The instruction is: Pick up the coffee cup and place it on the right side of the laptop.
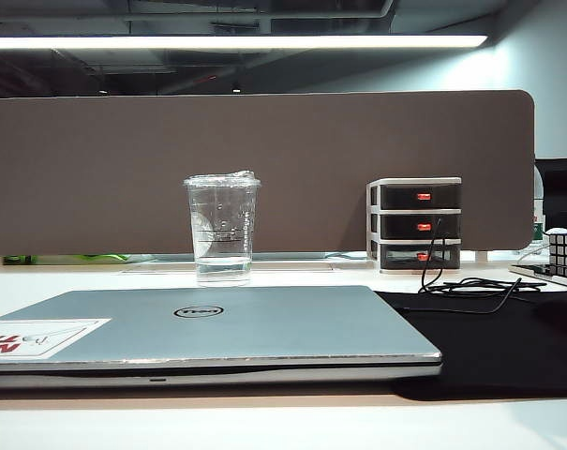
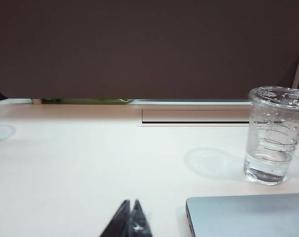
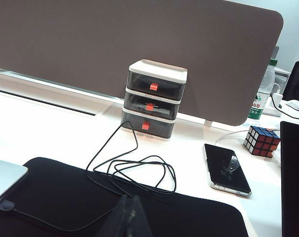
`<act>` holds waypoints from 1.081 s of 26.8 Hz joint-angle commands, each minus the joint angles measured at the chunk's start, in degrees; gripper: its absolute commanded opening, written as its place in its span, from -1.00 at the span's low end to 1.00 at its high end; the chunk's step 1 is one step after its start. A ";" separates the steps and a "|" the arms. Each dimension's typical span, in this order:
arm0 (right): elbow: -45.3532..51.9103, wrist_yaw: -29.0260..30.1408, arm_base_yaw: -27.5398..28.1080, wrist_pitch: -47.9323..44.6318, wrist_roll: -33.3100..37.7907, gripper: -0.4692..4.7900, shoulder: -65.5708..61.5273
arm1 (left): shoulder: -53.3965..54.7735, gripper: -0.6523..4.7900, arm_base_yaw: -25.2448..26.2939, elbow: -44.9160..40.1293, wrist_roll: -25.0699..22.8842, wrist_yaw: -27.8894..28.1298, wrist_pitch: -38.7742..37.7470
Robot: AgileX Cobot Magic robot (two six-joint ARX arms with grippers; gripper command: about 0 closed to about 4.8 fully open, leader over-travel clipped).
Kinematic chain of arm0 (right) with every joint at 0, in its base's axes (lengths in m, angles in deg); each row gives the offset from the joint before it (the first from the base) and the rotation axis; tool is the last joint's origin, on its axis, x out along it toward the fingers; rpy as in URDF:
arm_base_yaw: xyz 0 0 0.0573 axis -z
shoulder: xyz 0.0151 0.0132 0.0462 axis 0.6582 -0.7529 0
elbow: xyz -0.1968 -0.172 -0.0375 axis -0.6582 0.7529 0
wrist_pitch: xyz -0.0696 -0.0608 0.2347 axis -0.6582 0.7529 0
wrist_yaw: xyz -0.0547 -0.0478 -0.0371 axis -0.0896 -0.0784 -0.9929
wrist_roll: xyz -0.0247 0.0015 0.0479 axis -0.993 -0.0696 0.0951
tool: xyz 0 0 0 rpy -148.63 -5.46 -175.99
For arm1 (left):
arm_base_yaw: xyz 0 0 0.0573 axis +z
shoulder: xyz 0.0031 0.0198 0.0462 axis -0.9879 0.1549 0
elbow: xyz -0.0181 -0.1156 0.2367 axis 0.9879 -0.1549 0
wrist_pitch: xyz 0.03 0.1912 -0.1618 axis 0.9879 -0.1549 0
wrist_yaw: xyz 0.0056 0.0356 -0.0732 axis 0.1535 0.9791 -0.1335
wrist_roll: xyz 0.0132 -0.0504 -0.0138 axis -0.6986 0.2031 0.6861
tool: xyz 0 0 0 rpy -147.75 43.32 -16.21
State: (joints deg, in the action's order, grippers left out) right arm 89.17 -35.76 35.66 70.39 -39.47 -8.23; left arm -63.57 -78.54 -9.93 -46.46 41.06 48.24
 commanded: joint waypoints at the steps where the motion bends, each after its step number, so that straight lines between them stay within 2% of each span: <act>1: 0.28 0.02 -0.02 -0.77 0.20 -0.82 0.11 | 0.02 -0.77 0.00 0.33 -0.02 -0.20 0.55; 6: 0.28 0.04 -0.02 -0.74 0.22 -0.82 0.11 | 0.02 -0.77 0.00 0.33 0.00 -0.24 0.55; 8: 0.28 0.48 -0.04 -0.57 1.16 -0.82 0.11 | 0.02 -0.77 0.00 0.33 0.37 -2.19 0.57; 11: 0.28 1.38 -0.04 0.09 6.64 -0.82 0.11 | 0.02 -0.77 -0.02 0.33 0.39 -9.49 0.57; 13: 0.28 4.13 -0.04 1.31 10.14 -0.82 0.11 | 0.02 -0.77 -0.02 0.33 0.42 -15.08 0.52; 14: 0.28 5.86 -0.04 2.05 11.02 -0.82 0.11 | 0.02 -0.77 -0.02 0.33 0.44 -17.16 0.52; 15: 0.28 10.45 -0.04 3.80 11.41 -0.82 0.11 | 0.02 -0.77 -0.02 0.33 1.36 -19.87 0.55; 17: 0.28 17.31 -0.04 6.36 11.41 -0.82 0.11 | 0.02 -0.77 -0.02 0.33 3.43 -20.74 0.55; 20: 0.28 21.90 -0.07 7.96 11.45 -0.83 0.11 | 0.02 -0.77 -0.02 0.33 5.25 -20.90 0.55; 25: 0.28 23.39 -0.07 8.24 11.67 -0.82 0.11 | 0.02 -0.76 -0.02 0.33 11.30 -22.29 0.59; 29: 0.28 24.37 -0.07 8.26 12.66 -0.82 0.11 | 0.02 -0.77 -0.02 0.33 11.96 -23.52 0.59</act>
State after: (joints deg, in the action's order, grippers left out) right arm 89.17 -12.42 35.62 79.31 -27.21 -8.23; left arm -63.57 -78.54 -9.93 -34.83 17.81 48.24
